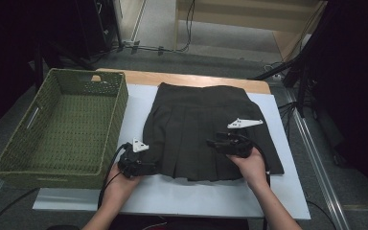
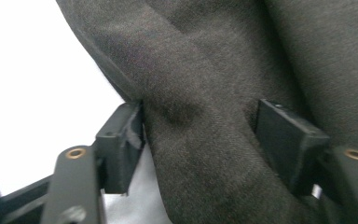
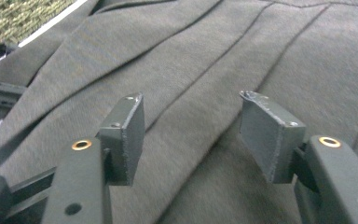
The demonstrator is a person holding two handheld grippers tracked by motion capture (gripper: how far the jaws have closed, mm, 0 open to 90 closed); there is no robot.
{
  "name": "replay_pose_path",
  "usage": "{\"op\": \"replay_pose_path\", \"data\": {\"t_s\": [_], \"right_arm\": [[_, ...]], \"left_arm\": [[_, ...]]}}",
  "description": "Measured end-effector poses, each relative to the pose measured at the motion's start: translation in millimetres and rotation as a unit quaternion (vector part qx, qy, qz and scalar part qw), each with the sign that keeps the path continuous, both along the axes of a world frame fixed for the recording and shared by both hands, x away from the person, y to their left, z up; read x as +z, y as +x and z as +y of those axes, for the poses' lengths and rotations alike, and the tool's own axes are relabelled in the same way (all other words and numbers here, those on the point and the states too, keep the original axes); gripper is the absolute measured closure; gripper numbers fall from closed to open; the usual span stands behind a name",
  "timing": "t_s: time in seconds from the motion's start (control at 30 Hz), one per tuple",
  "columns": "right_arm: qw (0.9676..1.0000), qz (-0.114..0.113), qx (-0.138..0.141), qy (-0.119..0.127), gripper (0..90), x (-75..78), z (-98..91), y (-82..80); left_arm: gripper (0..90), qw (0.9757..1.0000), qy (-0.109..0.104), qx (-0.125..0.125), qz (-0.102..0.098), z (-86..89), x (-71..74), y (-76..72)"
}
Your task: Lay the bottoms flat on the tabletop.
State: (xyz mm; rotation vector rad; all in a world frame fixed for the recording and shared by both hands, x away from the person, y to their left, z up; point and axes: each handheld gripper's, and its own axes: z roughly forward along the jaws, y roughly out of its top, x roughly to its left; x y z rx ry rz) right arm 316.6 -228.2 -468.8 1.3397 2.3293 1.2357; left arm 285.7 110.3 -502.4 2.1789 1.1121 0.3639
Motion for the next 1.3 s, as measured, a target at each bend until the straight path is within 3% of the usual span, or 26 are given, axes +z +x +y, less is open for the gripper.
{"op": "replay_pose_path", "data": {"t_s": [0.2,0.37,0.73,1.3], "right_arm": [[0.9999,0.004,0.012,-0.006,31.1,0.8,16.8,13.2],[0.9997,0.007,0.020,0.014,28.9,3.4,29.2,28.3],[0.9997,0.001,0.023,-0.003,32.0,7.0,54.0,56.2],[0.9998,0.006,0.018,-0.011,33.7,4.3,94.9,102.4]], "left_arm": [[57.4,0.9997,-0.026,-0.001,-0.002,0.3,-2.3,-3.1],[65.8,0.9994,-0.033,-0.006,-0.002,-0.7,-3.1,-4.4],[66.4,0.9988,-0.047,-0.009,-0.003,2.3,-5.1,-3.9],[66.0,0.9988,-0.048,-0.011,-0.004,2.6,-5.2,-3.5]]}}
